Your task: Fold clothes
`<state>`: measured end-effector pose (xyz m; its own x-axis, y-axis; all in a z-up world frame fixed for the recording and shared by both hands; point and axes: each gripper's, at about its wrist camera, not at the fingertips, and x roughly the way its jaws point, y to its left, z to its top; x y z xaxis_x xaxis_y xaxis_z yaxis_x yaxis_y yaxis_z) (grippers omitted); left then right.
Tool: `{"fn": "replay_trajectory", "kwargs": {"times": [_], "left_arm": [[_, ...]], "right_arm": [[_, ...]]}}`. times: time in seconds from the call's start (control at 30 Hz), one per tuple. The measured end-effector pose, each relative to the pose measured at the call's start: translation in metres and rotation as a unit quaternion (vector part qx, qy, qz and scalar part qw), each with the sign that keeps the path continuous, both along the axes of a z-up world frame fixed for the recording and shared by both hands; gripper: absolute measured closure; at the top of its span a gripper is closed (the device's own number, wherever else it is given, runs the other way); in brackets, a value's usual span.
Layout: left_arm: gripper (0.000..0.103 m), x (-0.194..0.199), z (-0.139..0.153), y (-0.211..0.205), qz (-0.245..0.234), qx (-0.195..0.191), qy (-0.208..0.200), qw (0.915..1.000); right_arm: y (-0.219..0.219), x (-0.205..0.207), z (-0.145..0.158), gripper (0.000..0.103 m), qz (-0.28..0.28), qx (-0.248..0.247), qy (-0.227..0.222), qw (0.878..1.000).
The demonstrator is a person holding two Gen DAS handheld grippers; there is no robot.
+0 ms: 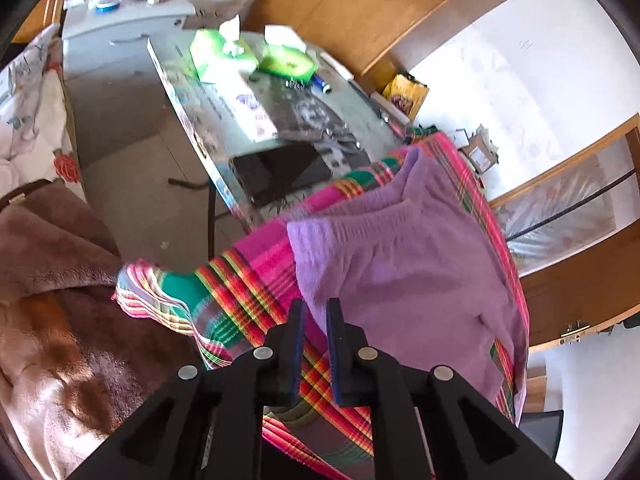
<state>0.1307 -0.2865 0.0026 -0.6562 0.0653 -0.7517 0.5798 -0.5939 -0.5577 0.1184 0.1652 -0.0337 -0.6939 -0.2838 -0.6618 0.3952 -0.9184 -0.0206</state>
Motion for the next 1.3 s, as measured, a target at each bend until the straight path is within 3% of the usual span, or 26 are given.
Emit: {"fn": "replay_trajectory", "kwargs": {"times": [0.1, 0.17, 0.3, 0.4, 0.53, 0.73, 0.9, 0.97, 1.1, 1.13, 1.2, 1.3], "left_arm": [[0.093, 0.000, 0.013, 0.009, -0.004, -0.005, 0.028, 0.9996], [0.087, -0.009, 0.019, 0.024, -0.027, -0.015, 0.040, 0.9987], [0.086, -0.040, 0.019, 0.070, -0.123, -0.019, 0.035, 0.9916], [0.086, -0.063, 0.018, 0.112, -0.191, -0.033, 0.030, 0.9805], [0.086, -0.088, 0.015, 0.171, -0.291, -0.038, 0.021, 0.9558], [0.086, -0.112, 0.003, 0.243, -0.393, -0.045, -0.019, 0.9184], [0.086, -0.126, -0.003, 0.281, -0.445, -0.046, -0.033, 0.8938], [0.086, -0.131, -0.005, 0.297, -0.472, -0.047, -0.033, 0.8799], [0.086, -0.136, -0.008, 0.326, -0.505, -0.057, -0.041, 0.8605], [0.086, -0.138, -0.010, 0.333, -0.512, -0.058, -0.044, 0.8562], [0.086, -0.140, -0.011, 0.343, -0.523, -0.058, -0.046, 0.8489], [0.085, -0.139, -0.008, 0.355, -0.533, -0.075, -0.037, 0.8417]], "right_arm": [[0.037, 0.000, 0.001, 0.069, -0.071, -0.013, 0.001, 0.997], [0.064, 0.003, 0.003, 0.069, -0.125, -0.018, 0.006, 0.992], [0.119, 0.016, 0.008, 0.069, -0.224, -0.033, 0.021, 0.974], [0.156, 0.026, 0.008, 0.069, -0.290, -0.057, 0.025, 0.955], [0.191, 0.031, 0.002, 0.068, -0.347, -0.096, 0.015, 0.933], [0.212, 0.028, -0.002, 0.068, -0.358, -0.109, 0.013, 0.927], [0.222, 0.017, -0.009, 0.068, -0.359, -0.126, -0.001, 0.925], [0.221, 0.014, -0.011, 0.068, -0.351, -0.130, -0.003, 0.927], [0.212, 0.007, -0.014, 0.069, -0.324, -0.129, -0.008, 0.937], [0.210, 0.006, -0.013, 0.071, -0.318, -0.122, -0.007, 0.940], [0.206, 0.004, -0.011, 0.091, -0.305, -0.107, -0.004, 0.946], [0.204, 0.002, -0.006, 0.099, -0.294, -0.093, 0.002, 0.951]]}}
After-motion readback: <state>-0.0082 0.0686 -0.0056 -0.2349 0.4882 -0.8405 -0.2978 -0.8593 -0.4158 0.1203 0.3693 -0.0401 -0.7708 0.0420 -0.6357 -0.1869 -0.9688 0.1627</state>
